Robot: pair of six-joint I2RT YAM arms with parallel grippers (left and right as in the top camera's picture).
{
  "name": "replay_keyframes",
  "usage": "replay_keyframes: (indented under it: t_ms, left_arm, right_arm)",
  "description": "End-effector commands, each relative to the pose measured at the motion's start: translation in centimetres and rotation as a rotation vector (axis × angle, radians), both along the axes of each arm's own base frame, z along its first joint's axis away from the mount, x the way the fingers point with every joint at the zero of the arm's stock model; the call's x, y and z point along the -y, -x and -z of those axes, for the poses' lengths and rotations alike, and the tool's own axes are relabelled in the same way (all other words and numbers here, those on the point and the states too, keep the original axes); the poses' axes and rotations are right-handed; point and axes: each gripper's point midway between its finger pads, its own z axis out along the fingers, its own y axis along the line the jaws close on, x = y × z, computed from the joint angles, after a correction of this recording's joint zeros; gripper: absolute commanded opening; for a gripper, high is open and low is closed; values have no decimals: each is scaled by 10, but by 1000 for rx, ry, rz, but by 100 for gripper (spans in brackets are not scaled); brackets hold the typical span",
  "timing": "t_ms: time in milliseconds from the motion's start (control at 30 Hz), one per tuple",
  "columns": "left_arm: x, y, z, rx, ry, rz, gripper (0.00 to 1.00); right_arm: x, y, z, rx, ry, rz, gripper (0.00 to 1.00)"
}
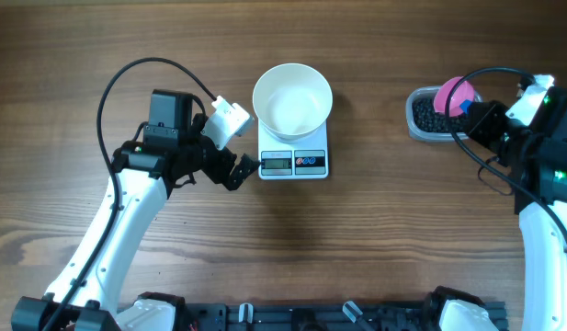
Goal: Scoop item into bowl and weigh 150g on scale
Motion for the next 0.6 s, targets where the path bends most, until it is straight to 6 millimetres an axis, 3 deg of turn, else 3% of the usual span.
replay_keyframes:
  t_ms: [0, 567]
  left_arm:
    - [2, 2, 1, -6, 14, 11, 100]
    - [2, 2, 1, -6, 14, 11, 100]
  right_arm:
    - [4, -4, -9, 21, 11, 15, 4]
    - [1, 4, 0, -24, 33, -25, 4]
